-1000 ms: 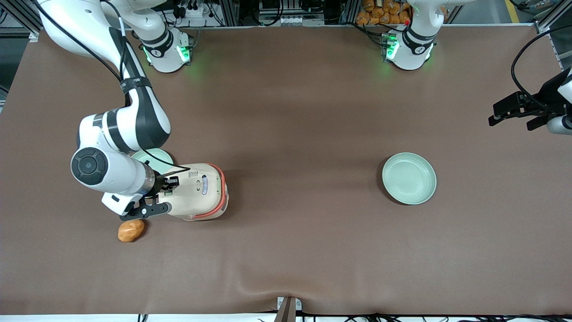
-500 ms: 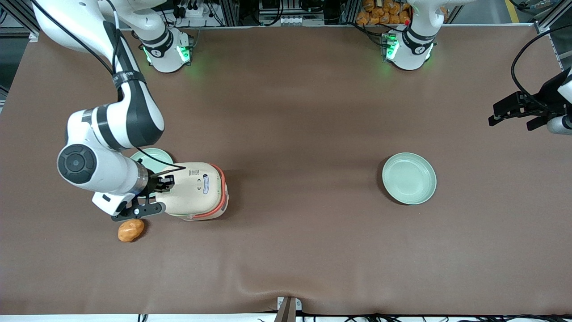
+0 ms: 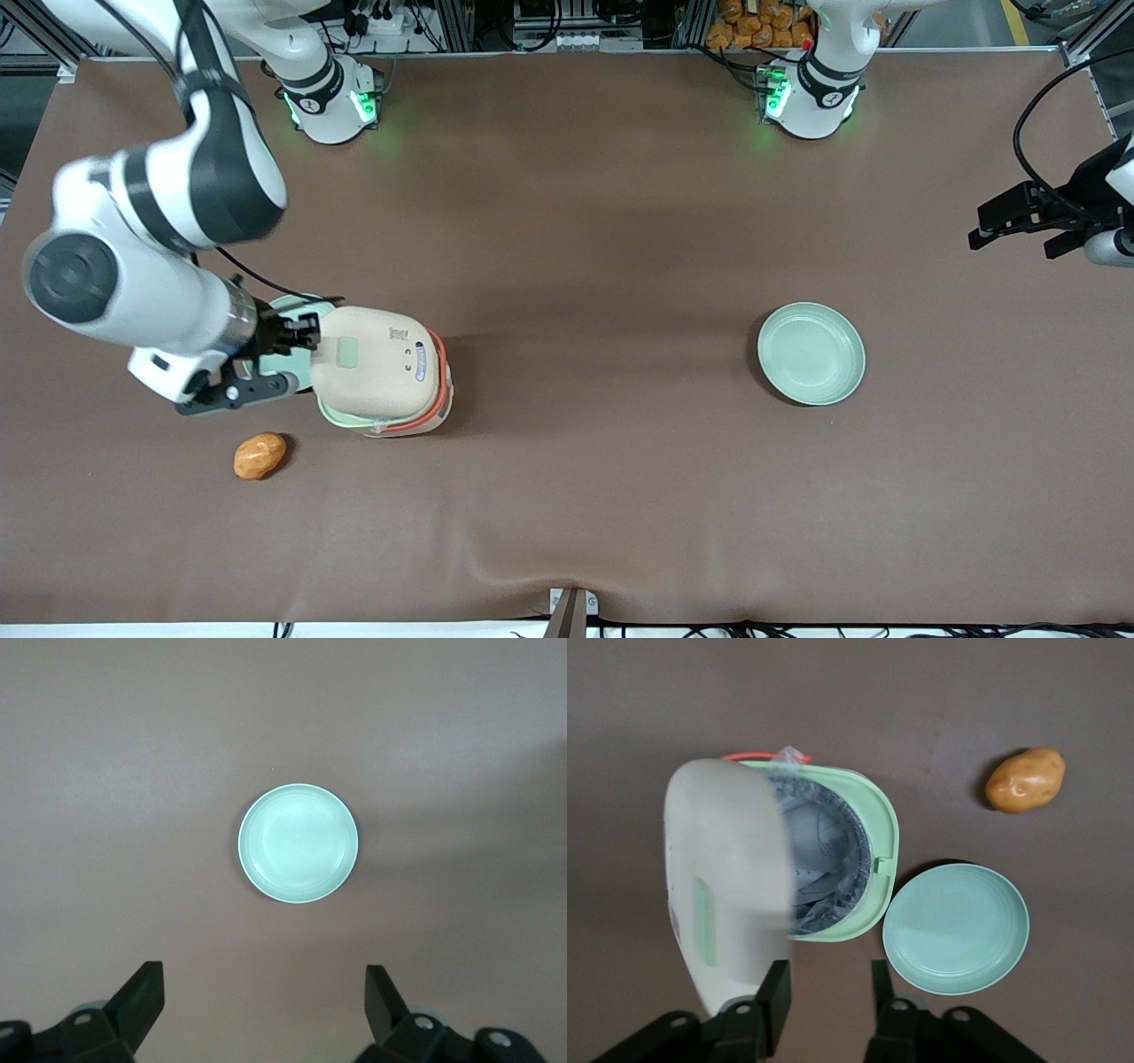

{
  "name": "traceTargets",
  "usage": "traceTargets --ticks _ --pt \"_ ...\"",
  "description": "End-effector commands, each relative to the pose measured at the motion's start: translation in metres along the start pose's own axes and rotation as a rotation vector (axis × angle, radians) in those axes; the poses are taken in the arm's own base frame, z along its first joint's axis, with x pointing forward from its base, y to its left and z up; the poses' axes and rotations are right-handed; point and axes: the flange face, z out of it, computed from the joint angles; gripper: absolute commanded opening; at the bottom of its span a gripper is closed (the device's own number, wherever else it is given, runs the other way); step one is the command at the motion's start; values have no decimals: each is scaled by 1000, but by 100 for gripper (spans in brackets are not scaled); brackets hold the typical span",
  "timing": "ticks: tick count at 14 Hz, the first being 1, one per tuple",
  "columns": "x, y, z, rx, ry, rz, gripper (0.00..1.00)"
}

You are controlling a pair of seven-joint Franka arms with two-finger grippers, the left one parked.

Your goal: Press rice cooker button with right arm

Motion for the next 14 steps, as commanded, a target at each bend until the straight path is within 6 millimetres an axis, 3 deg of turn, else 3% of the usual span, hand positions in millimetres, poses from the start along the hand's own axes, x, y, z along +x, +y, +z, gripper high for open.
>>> traceTargets --ticks 1,2,3,7,9,14 --pt "-25 -2 -55 19 69 -17 61" --pt "-36 -1 -72 19 87 -18 77" --pt "-47 1 -84 16 88 -14 100" --pt "-91 30 -128 26 79 30 100" --pt "-111 56 -145 31 80 73 100" --pt "-145 116 -147 36 2 185 100"
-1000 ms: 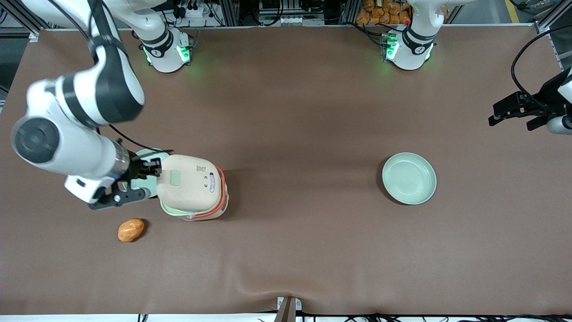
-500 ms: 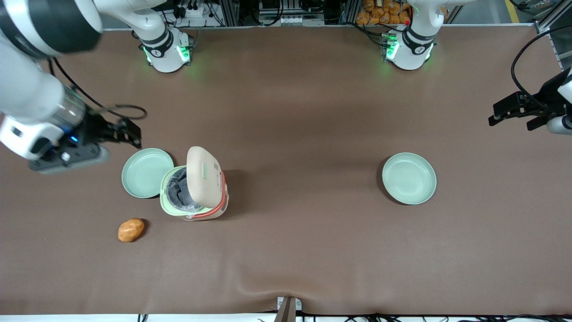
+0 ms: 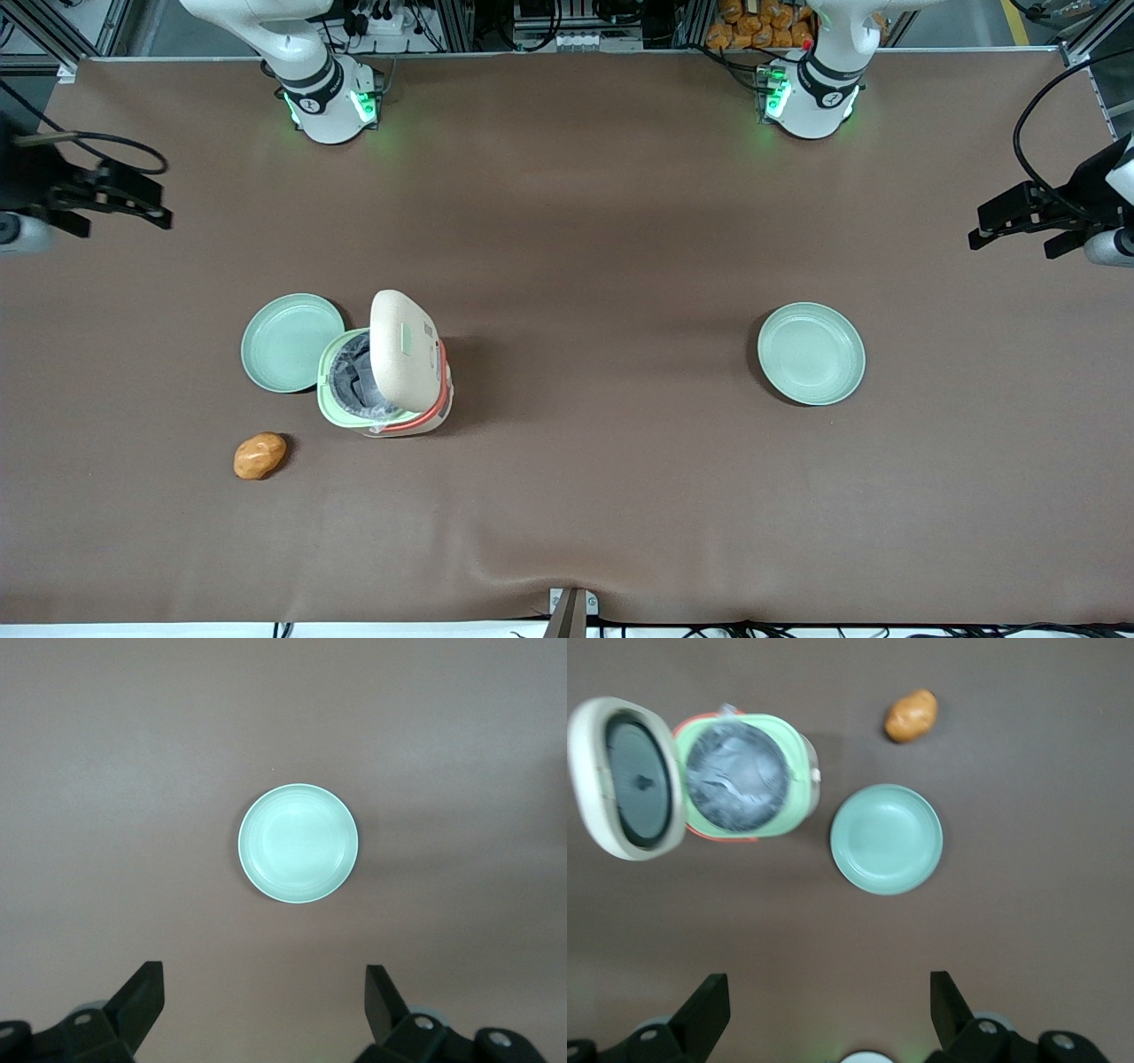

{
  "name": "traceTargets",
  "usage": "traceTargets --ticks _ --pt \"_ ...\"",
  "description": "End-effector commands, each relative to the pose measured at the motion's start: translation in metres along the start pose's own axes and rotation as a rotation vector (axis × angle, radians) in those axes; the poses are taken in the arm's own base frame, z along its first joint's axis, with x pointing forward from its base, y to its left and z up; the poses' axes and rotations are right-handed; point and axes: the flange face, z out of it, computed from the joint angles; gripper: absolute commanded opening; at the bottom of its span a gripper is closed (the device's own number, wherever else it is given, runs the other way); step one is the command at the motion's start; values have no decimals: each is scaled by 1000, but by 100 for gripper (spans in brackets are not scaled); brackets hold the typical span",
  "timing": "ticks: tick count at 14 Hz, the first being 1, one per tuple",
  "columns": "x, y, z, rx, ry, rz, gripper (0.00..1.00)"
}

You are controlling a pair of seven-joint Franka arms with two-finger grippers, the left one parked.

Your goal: Press rice cooker button with right arm

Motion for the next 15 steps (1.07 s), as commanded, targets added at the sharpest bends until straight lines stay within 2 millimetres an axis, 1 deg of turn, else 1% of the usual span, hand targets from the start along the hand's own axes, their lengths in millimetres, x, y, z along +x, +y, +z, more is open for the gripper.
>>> traceTargets --ticks 1,3,5,8,10,12,15 --pt "-15 17 -3 3 -7 24 100" --pt "-15 17 5 2 -20 36 100" --pt "-18 18 4 -11 -23 36 100" --pt "-18 17 4 -14 -25 38 100" --pt "-19 15 4 -72 -25 47 100" --pt "-19 10 4 -78 -26 71 100" --pt "-22 9 4 -74 -36 71 100"
